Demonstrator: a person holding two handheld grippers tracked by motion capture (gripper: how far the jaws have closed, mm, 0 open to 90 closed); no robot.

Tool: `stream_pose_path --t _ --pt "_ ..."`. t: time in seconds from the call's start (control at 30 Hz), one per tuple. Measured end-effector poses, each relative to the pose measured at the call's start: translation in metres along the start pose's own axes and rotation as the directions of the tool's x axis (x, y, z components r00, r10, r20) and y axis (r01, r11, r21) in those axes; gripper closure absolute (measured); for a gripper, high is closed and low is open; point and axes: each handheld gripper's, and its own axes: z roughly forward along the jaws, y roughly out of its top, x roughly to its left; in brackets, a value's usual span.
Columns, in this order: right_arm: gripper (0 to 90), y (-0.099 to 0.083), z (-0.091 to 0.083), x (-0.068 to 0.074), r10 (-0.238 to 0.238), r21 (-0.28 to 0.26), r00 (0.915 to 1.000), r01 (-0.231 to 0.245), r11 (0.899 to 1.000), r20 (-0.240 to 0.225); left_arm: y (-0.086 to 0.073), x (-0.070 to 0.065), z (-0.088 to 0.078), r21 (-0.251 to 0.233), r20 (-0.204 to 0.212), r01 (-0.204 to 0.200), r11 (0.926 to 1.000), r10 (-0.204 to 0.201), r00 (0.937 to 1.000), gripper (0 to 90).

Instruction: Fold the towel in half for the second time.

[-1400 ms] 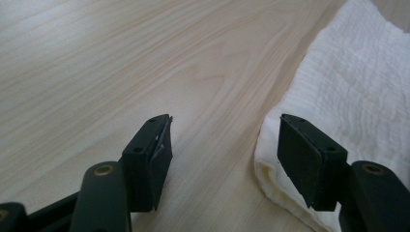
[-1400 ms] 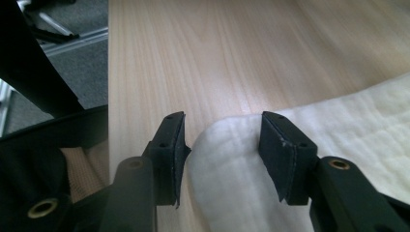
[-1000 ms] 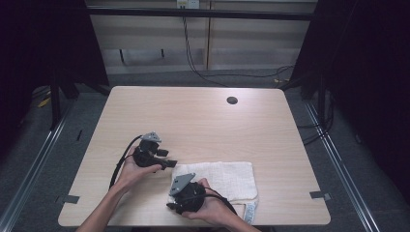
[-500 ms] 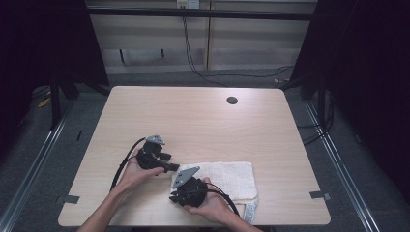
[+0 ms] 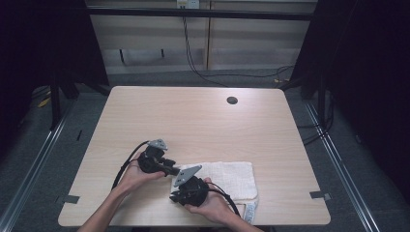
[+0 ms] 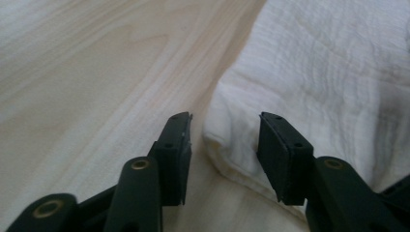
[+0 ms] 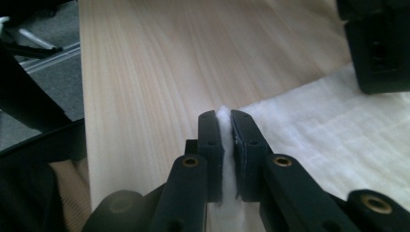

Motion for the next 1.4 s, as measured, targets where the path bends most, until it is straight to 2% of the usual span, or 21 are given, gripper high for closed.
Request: stream_pose_path --t 0.03,0.1,0.17,0.2,0.23,0.33,0.4,0.43,0.47,0.53,0.6,0.67,0.8,0.9,1.07,1.17,1.27,1.3,1.4 --pt "83.6 0.000 -0.001 -0.001 0.006 0.003 1.0000 -0.006 1.000 -0.006 -0.002 -0.001 0.001 -0.014 0.007 0.002 0.9999 -0.002 1.0000 57.6" --pt "83.6 -0.001 -0.001 -0.002 0.016 -0.002 0.9998 -0.016 1.000 -0.010 -0.002 -0.005 0.001 -0.002 -0.003 -0.008 1.0000 0.008 1.0000 62.3" --pt "83.7 -0.001 -0.001 -0.002 0.015 -0.001 0.9999 -0.015 1.000 -0.007 -0.002 -0.008 0.003 -0.007 0.017 0.003 1.0000 -0.003 0.9999 64.9" --pt "83.7 -0.001 -0.001 -0.002 0.014 -0.007 0.9999 -0.014 1.000 -0.010 -0.002 -0.010 0.004 -0.003 0.012 -0.008 1.0000 0.008 0.9999 67.5" --pt "83.9 -0.001 -0.001 -0.002 0.014 -0.008 0.9999 -0.014 1.000 -0.010 -0.002 -0.013 0.004 0.004 -0.009 -0.028 0.9996 0.028 0.9996 71.7" --pt "84.2 -0.001 -0.002 -0.003 0.020 0.012 0.9997 -0.020 1.000 -0.016 -0.001 -0.014 0.005 0.014 -0.013 -0.039 0.9991 0.039 0.9992 81.0" --pt "84.4 0.000 -0.002 -0.003 0.051 0.006 0.9983 -0.051 0.999 -0.029 -0.002 -0.012 0.003 0.007 -0.007 -0.020 0.9998 0.020 0.9998 83.9" --pt "84.4 0.000 -0.002 -0.003 0.048 0.010 0.9986 -0.048 0.999 -0.023 -0.003 -0.011 0.001 -0.005 -0.010 -0.016 0.9999 0.016 0.9998 84.9" --pt "84.4 0.001 -0.002 -0.003 0.042 0.009 0.9990 -0.042 0.999 -0.012 -0.003 -0.008 -0.001 -0.035 0.012 0.011 0.9993 -0.011 0.9999 85.5" --pt "84.4 0.002 -0.003 -0.002 0.038 -0.002 0.9992 -0.038 0.999 -0.005 -0.002 -0.004 -0.008 -0.073 0.022 0.037 0.9967 -0.035 0.9991 85.8" --pt "84.4 0.003 -0.005 -0.004 0.049 -0.017 0.9988 -0.049 0.999 -0.005 0.000 -0.001 -0.015 -0.109 0.045 0.048 0.9929 -0.043 0.9981 85.9" --pt "84.4 0.004 -0.007 -0.007 0.057 -0.034 0.9982 -0.057 0.998 -0.017 0.001 -0.001 -0.018 -0.121 0.048 0.046 0.9916 -0.041 0.9980 85.9" --pt "84.4 0.009 -0.012 -0.007 0.059 -0.056 0.9982 -0.059 0.997 -0.009 0.002 0.001 -0.021 -0.136 0.048 0.055 0.9892 -0.049 0.9976 85.9" --pt "84.4 0.014 -0.015 -0.007 0.069 -0.084 0.9974 -0.071 0.994 -0.021 0.002 0.001 -0.025 -0.146 0.042 0.063 0.9872 -0.057 0.9975 86.0" --pt "84.3 0.020 -0.021 -0.002 0.046 -0.114 0.9988 -0.047 0.992 -0.015 -0.002 0.005 -0.032 -0.165 0.056 0.088 0.9823 -0.080 0.9953 85.8" --pt "84.3 0.021 -0.025 -0.002 0.044 -0.119 0.9989 -0.046 0.992 -0.013 -0.002 0.007 -0.033 -0.161 0.059 0.096 0.9822 -0.088 0.9944 85.8" --pt "84.3 0.022 -0.026 -0.002 0.032 -0.117 0.9994 -0.033 0.993 -0.016 -0.002 0.004 -0.034 -0.142 0.040 0.083 0.9863 -0.078 0.9961 85.8" --pt "84.3 0.022 -0.027 -0.002 0.029 -0.120 0.9995 -0.030 0.992 -0.013 -0.003 0.003 -0.036 -0.144 0.028 0.086 0.9858 -0.083 0.9962 85.6" --pt "84.3 0.025 -0.028 -0.001 0.023 -0.126 0.9997 -0.024 0.992 -0.011 -0.004 0.004 -0.043 -0.158 0.023 0.090 0.9833 -0.087 0.9959 85.5"
